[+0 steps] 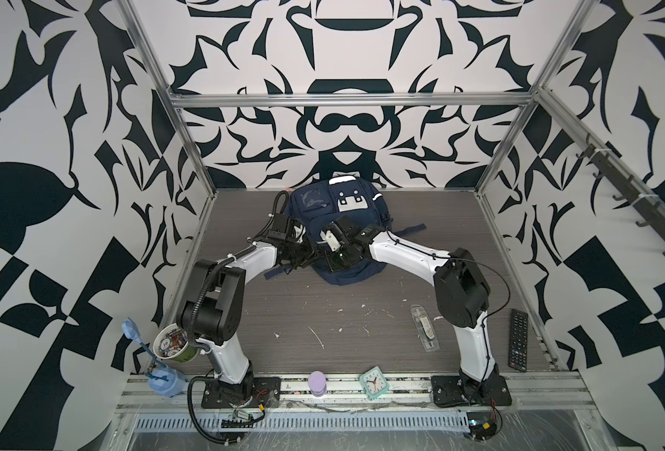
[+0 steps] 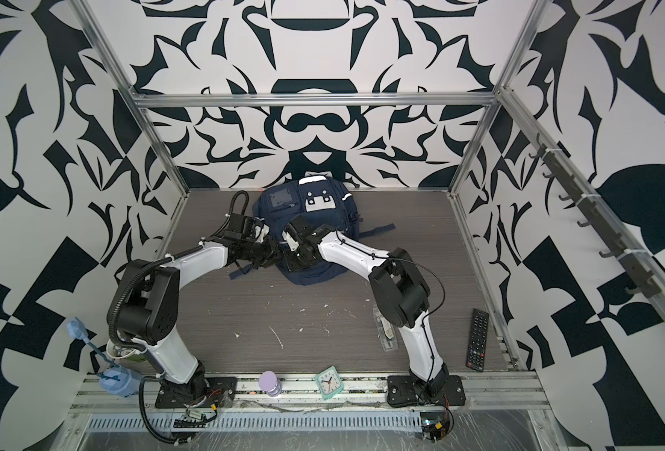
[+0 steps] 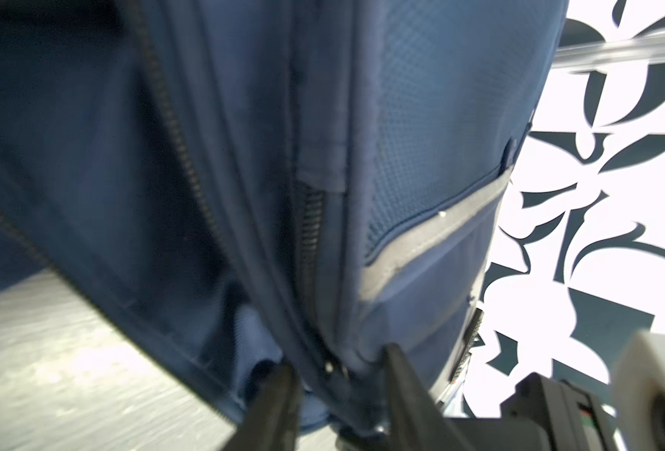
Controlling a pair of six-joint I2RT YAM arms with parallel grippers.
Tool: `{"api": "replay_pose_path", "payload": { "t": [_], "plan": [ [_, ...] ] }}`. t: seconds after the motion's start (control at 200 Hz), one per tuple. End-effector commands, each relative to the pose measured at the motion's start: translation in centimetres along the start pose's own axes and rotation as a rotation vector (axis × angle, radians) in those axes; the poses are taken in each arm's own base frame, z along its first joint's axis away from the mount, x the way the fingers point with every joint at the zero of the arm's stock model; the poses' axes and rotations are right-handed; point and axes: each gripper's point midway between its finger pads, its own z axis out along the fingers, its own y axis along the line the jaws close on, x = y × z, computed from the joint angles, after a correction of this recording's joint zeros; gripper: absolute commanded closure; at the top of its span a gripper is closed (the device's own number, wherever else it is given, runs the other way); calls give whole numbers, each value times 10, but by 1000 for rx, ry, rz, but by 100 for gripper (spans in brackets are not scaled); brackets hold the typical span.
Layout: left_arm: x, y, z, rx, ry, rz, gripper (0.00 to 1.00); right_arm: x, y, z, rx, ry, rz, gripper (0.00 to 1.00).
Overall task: Pack books, pencil case, and school supplies into a backpack
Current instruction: Zip the student bag at the top-center of the table.
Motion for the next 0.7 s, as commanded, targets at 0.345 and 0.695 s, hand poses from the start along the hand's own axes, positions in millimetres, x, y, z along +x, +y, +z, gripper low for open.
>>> {"api": "replay_pose_path", "payload": {
  "t": [0.345,0.695],
  "plan": [
    [-41,14,-23,-16,-87,-19,90,9,-17,-57,48,-77,-22,100],
    [-65,35,-37,-16,-136,-81,88,27,-119,-98,145,-133,173,100]
  ]
}}
